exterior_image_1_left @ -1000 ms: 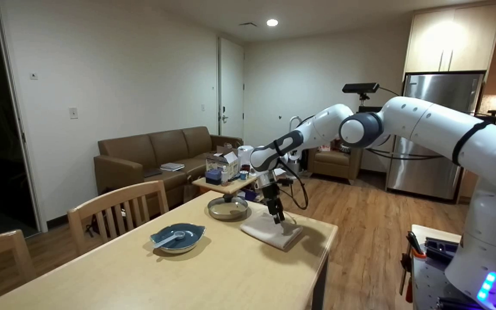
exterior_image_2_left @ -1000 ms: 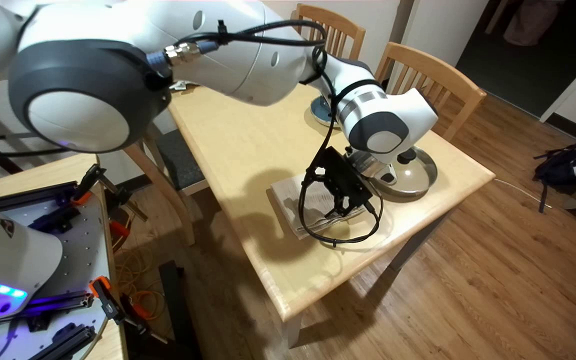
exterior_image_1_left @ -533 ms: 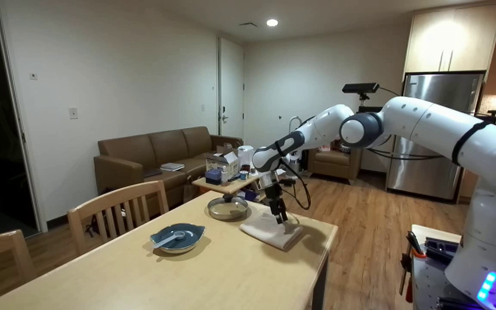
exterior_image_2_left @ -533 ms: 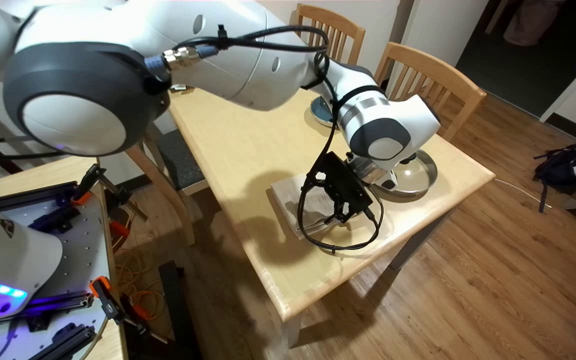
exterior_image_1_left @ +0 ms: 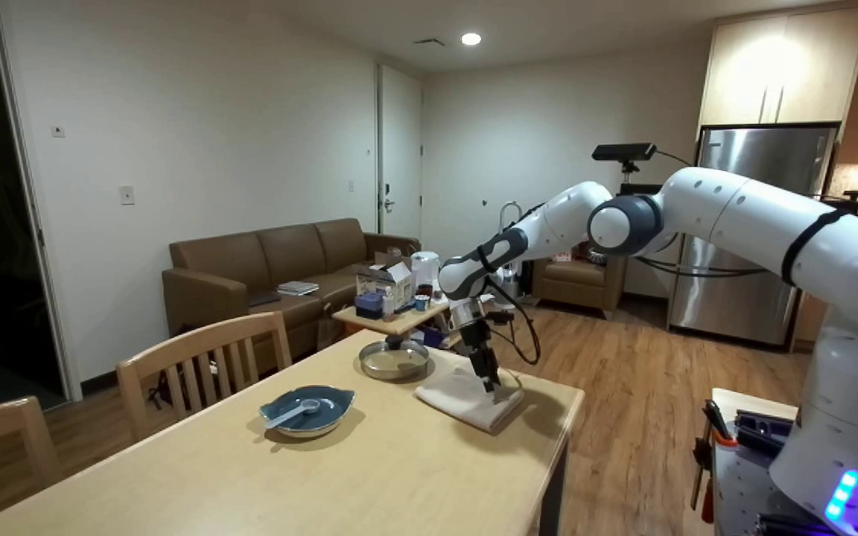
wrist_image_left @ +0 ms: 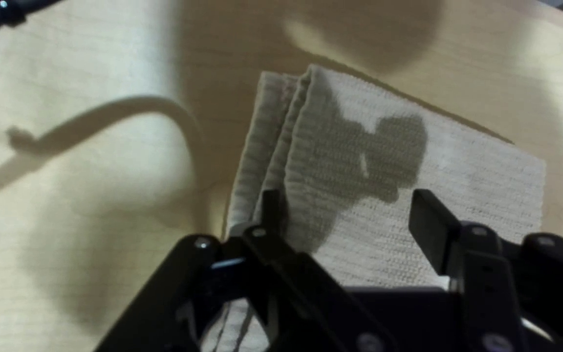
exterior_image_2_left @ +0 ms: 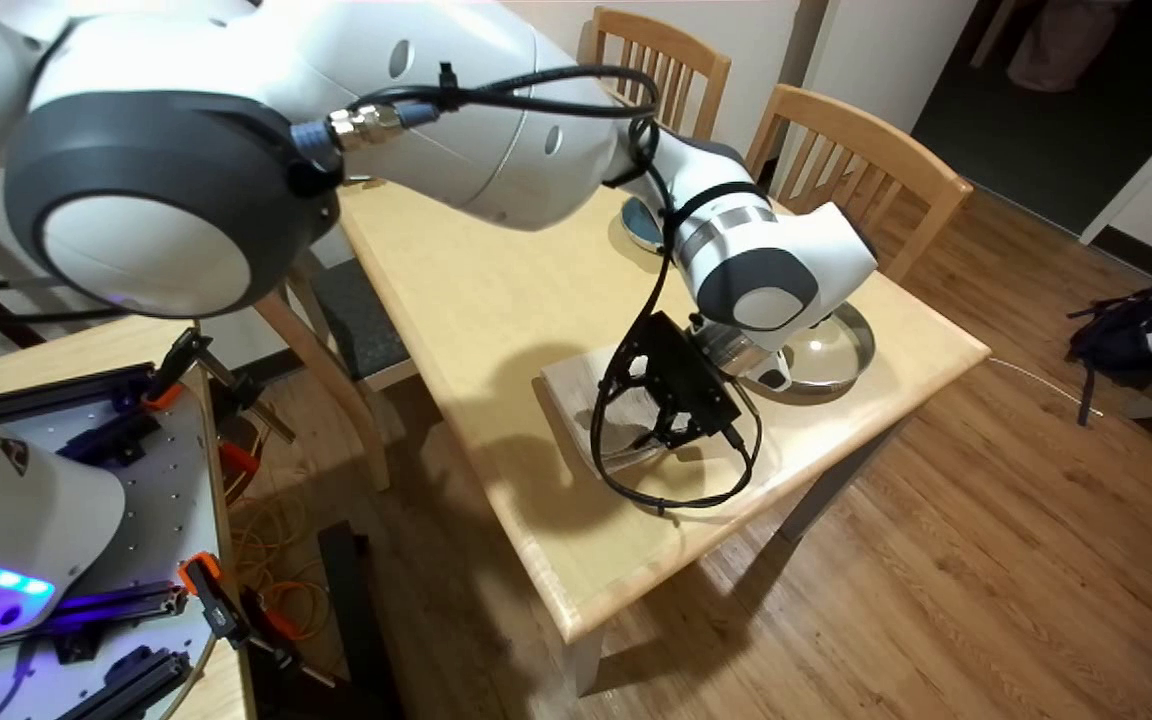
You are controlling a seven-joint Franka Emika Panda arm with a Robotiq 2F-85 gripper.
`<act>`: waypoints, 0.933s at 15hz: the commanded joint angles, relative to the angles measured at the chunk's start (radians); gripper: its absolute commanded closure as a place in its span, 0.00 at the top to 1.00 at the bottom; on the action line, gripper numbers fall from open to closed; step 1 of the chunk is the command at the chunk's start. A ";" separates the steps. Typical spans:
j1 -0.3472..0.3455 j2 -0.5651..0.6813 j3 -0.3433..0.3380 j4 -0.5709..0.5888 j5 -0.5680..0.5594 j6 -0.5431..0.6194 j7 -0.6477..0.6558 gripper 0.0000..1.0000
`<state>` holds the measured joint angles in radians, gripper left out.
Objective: Unfold the towel
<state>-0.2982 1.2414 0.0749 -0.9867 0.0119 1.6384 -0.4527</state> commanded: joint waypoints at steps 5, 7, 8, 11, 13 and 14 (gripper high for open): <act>-0.005 -0.001 0.004 -0.002 0.011 -0.028 0.011 0.14; -0.006 0.001 0.005 0.000 0.012 -0.030 0.009 0.02; -0.007 0.002 0.006 0.001 0.013 -0.031 0.007 0.00; -0.009 -0.002 0.004 0.001 0.014 -0.031 0.011 0.00; -0.006 -0.018 -0.002 -0.009 0.008 -0.007 0.018 0.01; -0.001 -0.027 -0.007 -0.014 0.004 0.009 0.029 0.01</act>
<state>-0.2982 1.2451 0.0741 -0.9849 0.0119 1.6314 -0.4527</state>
